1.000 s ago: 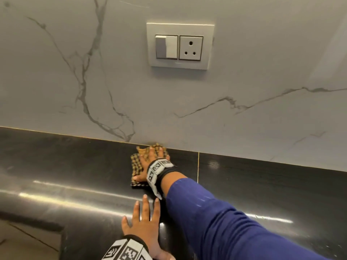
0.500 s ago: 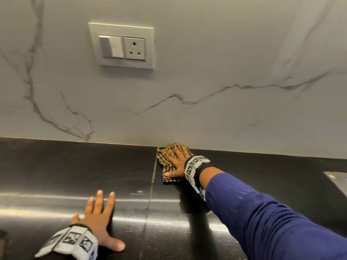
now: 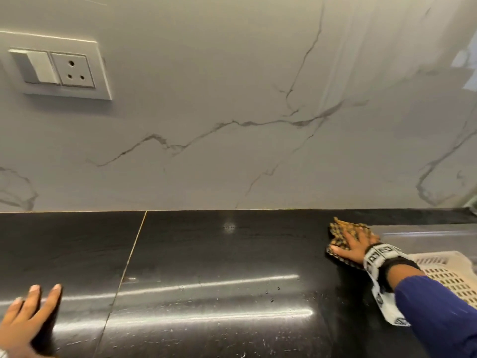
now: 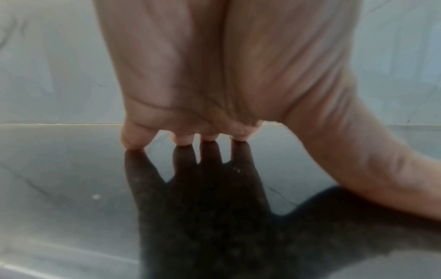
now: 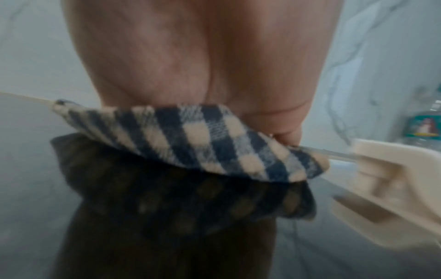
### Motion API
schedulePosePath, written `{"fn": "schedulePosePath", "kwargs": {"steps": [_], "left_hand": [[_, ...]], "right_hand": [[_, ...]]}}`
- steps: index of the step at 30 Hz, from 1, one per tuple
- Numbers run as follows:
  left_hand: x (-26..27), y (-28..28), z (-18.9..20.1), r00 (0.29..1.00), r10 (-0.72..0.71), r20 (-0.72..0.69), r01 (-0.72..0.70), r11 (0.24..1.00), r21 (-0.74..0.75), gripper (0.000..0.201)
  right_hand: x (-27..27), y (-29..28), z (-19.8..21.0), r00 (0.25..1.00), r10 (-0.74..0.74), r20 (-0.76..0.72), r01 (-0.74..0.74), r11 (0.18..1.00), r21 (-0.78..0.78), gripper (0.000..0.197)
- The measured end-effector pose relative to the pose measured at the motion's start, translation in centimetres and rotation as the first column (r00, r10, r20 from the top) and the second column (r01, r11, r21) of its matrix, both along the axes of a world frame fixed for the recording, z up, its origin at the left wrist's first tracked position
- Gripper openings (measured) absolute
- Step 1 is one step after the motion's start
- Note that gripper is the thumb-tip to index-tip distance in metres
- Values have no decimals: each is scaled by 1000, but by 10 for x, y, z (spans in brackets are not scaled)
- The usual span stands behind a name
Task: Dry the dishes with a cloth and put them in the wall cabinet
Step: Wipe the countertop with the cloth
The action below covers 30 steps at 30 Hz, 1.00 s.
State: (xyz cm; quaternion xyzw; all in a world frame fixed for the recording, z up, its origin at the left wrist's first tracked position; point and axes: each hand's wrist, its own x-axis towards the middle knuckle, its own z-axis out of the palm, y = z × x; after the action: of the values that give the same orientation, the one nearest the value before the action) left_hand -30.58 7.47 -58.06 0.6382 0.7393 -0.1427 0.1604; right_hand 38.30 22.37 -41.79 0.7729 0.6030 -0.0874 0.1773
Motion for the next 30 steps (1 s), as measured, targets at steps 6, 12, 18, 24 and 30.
{"fn": "schedulePosePath", "kwargs": {"steps": [6, 12, 18, 24, 30], "left_hand": [[89, -1, 150, 987, 161, 2, -157, 962, -222, 152], [75, -38, 155, 984, 155, 89, -140, 979, -150, 128], [14, -112, 161, 972, 236, 14, -223, 934, -279, 133], [4, -131, 148, 971, 209, 117, -169, 943, -286, 134], [-1, -133, 149, 971, 202, 131, -162, 950, -268, 137]], "right_hand": [[-27, -10, -34, 995, -98, 22, 96, 993, 63, 128], [-209, -47, -9, 989, 133, -62, -124, 983, 132, 108], [-389, -61, -3, 916, 386, -110, -373, 920, 123, 96], [-552, -90, 2, 730, 663, -164, -645, 749, 153, 88], [-627, -152, 17, 476, 868, -142, -872, 487, 49, 77]]}}
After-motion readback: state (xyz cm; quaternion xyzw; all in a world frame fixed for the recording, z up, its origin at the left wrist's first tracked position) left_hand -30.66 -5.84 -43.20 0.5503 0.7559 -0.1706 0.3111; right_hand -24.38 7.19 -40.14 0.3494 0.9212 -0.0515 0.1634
